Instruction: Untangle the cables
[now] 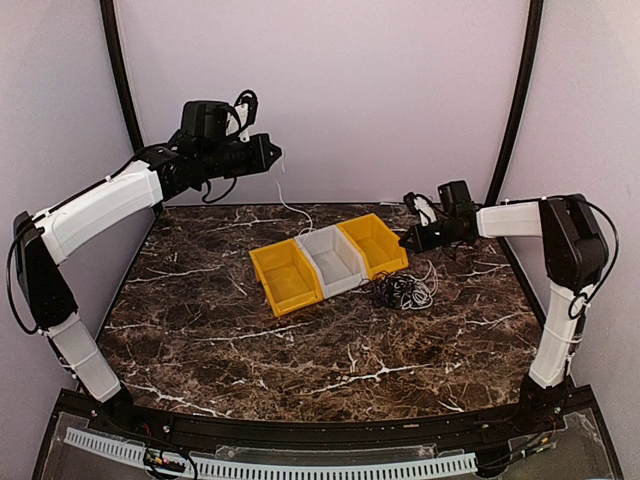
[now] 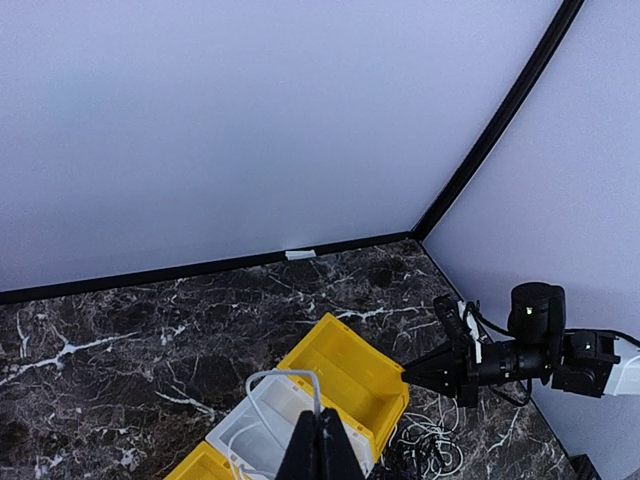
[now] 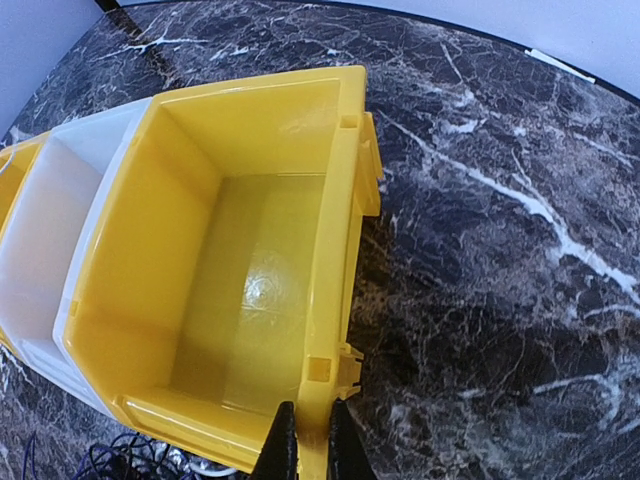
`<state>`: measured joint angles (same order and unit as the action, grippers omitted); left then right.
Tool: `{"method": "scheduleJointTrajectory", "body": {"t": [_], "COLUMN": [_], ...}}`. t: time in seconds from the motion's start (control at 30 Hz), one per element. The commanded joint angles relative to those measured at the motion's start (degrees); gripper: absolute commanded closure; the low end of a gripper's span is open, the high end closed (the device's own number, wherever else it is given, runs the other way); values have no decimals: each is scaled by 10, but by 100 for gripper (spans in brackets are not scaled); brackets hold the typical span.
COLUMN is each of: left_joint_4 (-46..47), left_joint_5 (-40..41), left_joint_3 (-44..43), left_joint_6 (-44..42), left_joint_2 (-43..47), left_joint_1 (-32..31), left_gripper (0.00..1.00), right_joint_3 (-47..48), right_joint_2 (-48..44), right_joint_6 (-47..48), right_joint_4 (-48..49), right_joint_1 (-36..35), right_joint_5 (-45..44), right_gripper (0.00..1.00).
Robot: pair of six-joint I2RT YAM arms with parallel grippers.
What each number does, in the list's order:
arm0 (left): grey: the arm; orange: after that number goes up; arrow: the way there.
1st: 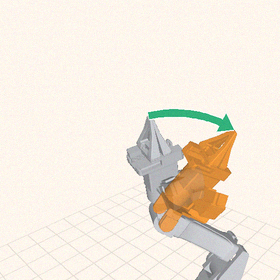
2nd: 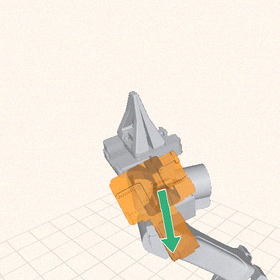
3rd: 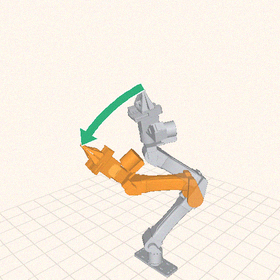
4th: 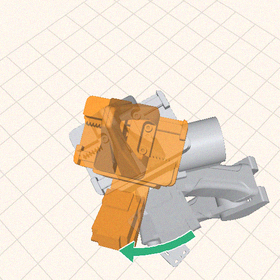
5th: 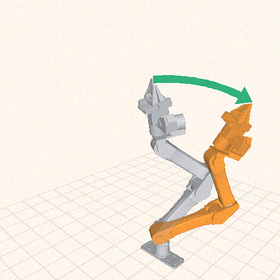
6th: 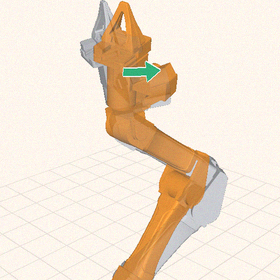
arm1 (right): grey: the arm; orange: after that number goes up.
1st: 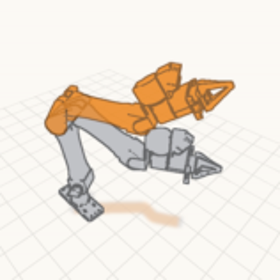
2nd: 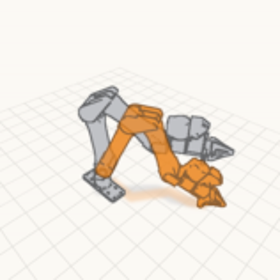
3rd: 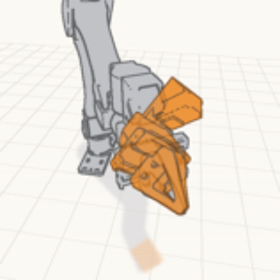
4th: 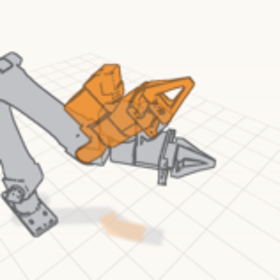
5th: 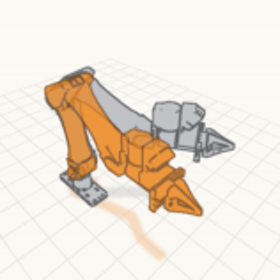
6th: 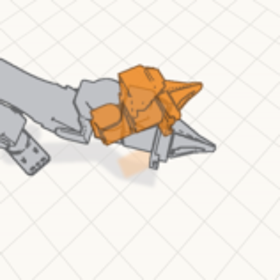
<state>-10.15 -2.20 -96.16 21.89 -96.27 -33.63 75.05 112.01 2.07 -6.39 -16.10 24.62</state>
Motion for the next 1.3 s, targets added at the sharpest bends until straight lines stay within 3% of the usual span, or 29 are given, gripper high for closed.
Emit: {"method": "scheduleJointTrajectory", "body": {"t": [0.0, 0.1, 0.37, 0.8, 1.27], "left_joint_4": [21, 22, -4, -21, 19], "left_joint_5": [-13, -18, -35, -16, -22], "left_joint_3": [32, 56, 76, 98, 172], "left_joint_6": [21, 31, 47, 42, 45], "left_joint_2": [43, 57, 100, 154, 82], "left_joint_1": [3, 3, 2, 3, 3], "left_gripper": [100, 100, 100, 100, 100], "right_joint_3": [-45, -48, -61, -88, -113], "right_joint_2": [-43, -49, -101, -149, -171], "right_joint_6": [-13, -20, -11, 9, 26], "right_joint_4": [23, 19, 11, 11, 15], "right_joint_1": [-4, -4, -1, 2, 3], "right_joint_5": [27, 24, 33, 39, 42], "right_gripper": [97, 81, 59, 57, 57]}}
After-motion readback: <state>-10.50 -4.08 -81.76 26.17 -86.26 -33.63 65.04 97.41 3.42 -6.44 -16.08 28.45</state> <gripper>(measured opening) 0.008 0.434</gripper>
